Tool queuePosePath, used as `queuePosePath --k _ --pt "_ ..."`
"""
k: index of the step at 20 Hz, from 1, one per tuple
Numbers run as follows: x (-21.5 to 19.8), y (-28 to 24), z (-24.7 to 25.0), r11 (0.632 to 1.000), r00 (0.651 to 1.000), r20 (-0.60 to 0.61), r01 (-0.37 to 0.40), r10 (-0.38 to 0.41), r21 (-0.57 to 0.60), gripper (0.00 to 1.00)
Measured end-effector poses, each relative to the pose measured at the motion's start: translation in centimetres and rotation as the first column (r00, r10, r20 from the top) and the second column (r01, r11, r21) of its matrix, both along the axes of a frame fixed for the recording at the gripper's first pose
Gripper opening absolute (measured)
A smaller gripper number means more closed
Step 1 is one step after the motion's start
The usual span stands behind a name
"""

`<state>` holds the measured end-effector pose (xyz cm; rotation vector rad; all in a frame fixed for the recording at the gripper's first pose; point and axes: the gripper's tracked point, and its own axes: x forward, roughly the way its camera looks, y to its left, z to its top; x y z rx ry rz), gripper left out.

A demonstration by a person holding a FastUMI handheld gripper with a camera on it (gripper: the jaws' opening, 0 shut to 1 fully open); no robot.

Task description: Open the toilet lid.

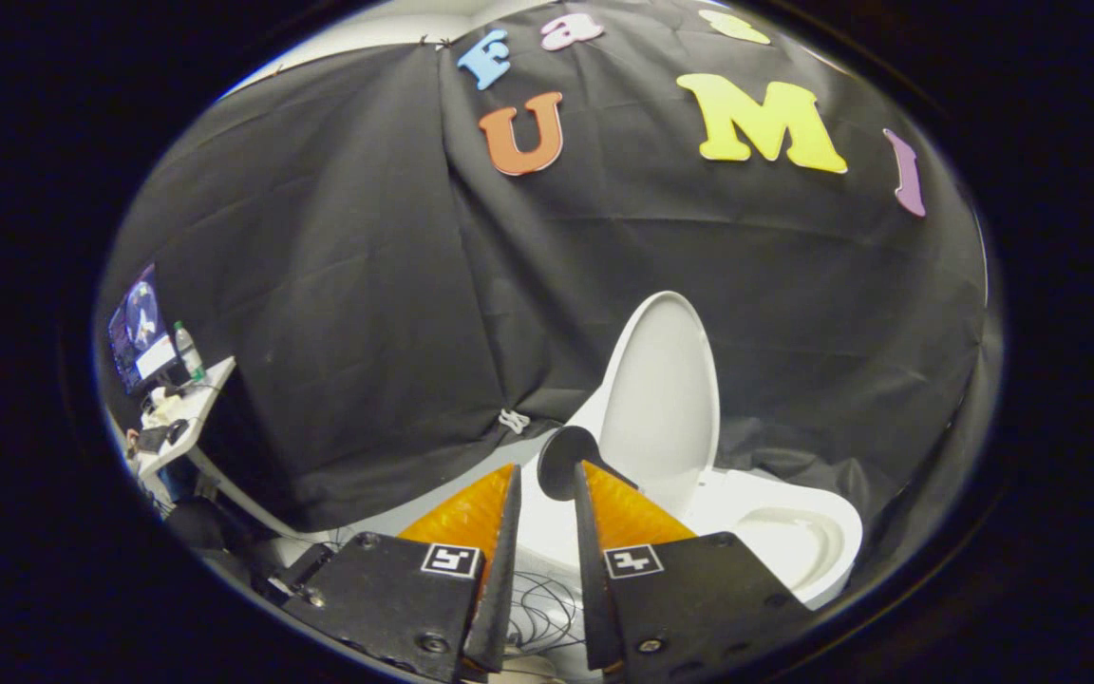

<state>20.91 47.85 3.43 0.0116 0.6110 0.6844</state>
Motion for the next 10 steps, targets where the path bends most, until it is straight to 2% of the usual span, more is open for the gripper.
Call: queuePosePath --k 5,7,9,10 --pt "-2.1 -3.3 0.2 0.999 1.0 0.026 0.0 0.0 0.034 0.36" --pt "-2.4 -4.9 -0.1 1.0 0.999 0.037 0.006 -0.007 0.026 0.4" --pt "-3.1 -6.0 -0.5 1.0 0.998 0.052 -0.024 0.023 0.02 0.51" --pt "-3.2 -7.0 -0.8 1.0 0.998 0.059 -0.022 0.021 0.014 0.52"
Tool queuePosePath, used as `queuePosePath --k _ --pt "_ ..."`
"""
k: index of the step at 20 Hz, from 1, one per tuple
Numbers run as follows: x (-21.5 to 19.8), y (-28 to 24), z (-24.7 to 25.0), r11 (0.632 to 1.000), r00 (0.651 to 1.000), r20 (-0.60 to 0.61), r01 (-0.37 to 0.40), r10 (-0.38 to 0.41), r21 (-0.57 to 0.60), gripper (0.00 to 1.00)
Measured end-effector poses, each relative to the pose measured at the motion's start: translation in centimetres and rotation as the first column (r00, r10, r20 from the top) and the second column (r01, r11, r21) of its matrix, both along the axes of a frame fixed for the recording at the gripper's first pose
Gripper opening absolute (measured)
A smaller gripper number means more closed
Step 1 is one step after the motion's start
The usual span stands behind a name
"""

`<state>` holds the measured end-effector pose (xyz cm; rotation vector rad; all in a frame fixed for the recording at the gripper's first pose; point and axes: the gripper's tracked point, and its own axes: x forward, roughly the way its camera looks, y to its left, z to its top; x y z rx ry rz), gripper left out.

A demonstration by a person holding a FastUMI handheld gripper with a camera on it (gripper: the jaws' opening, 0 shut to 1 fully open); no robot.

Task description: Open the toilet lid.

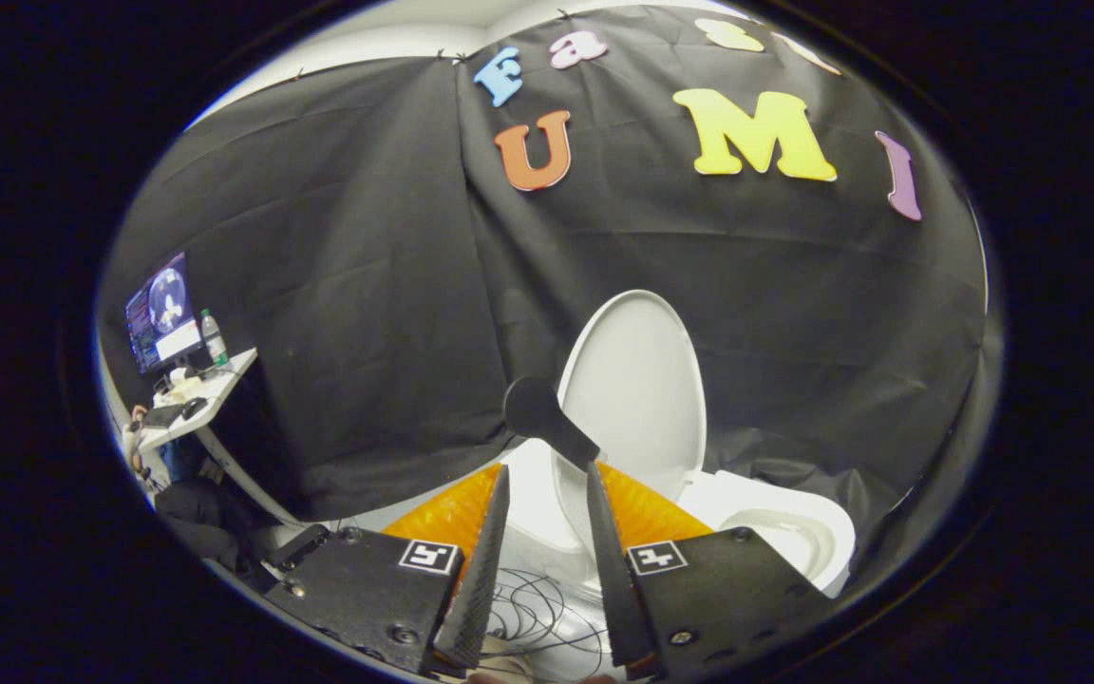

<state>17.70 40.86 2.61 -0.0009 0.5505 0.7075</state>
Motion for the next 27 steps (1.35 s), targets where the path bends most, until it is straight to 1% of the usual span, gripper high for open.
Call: queuePosePath --k 1,5,6,7,8,11,16,18,20,22,24,27 --pt "-0.1 -1.2 -0.3 1.0 1.0 0.008 0.011 -0.011 -0.006 0.53" --pt "0.2 -6.0 -0.8 0.996 0.994 0.058 0.089 -0.088 -0.011 0.77" --pt "0.0 -7.0 -0.9 0.996 0.994 0.064 0.09 -0.089 -0.009 0.87" --pt "-0.1 -8.0 -1.0 0.995 0.992 0.075 0.103 -0.102 -0.006 0.91" --pt "0.0 -9.3 -1.2 0.992 0.989 0.088 0.123 -0.122 -0.007 0.93" --pt "-0.6 -13.4 -1.3 0.982 0.972 0.141 0.187 -0.185 0.002 0.92" --pt "-1.8 -20.7 -2.3 0.957 0.931 0.231 0.289 -0.284 0.011 0.92" --pt "-2.8 -23.3 -3.0 0.946 0.918 0.238 0.323 -0.317 0.017 0.95" --pt "-3.2 -25.5 -3.2 0.937 0.903 0.254 0.345 -0.347 0.055 0.95" --pt "-3.6 -28.2 -3.2 0.922 0.876 0.289 0.379 -0.386 0.084 0.95" --pt "-4.0 -31.0 -4.0 0.901 0.85 0.301 0.426 -0.432 0.088 0.96" --pt "-6.4 -33.3 -5.5 0.887 0.841 0.283 0.448 -0.46 0.111 0.97"
